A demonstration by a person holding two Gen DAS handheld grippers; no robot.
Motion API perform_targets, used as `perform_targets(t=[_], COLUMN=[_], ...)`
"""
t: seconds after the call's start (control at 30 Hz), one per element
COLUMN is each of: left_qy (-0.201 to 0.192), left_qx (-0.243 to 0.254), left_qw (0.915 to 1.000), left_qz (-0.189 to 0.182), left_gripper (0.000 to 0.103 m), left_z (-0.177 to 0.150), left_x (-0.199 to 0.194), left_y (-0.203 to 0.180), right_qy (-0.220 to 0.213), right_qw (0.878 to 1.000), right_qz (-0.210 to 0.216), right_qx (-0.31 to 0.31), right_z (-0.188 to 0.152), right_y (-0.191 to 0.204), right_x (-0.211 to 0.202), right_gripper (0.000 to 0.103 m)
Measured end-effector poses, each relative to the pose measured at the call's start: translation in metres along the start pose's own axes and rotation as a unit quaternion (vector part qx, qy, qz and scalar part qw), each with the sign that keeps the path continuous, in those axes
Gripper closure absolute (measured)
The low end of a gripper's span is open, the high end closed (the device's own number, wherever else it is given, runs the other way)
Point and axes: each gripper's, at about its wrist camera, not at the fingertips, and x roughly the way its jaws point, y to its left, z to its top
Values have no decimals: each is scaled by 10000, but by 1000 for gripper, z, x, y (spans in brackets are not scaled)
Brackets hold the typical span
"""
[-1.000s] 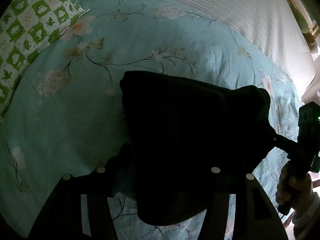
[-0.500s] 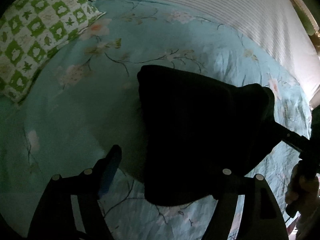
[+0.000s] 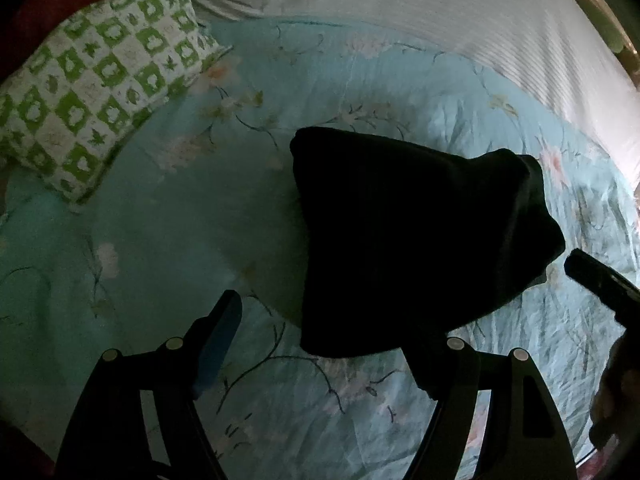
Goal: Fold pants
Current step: 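Lower the bundle onto the sheet and open both grippers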
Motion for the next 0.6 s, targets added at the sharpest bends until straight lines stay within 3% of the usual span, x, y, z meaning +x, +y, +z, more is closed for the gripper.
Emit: perform_targets(t=[0.6], left_qy=[-567], left_qx=[281], left_qw=[9969], left_qz=[457], left_gripper=[27], left_z=[-34], left_x=[-22], left_y=[-23], right_qy=[-491], right_qw=[9888], right_qz=[-337], right_qx=[-1367], right_z=[-32], right_y=[54], right_x=[-11], right_gripper=[17])
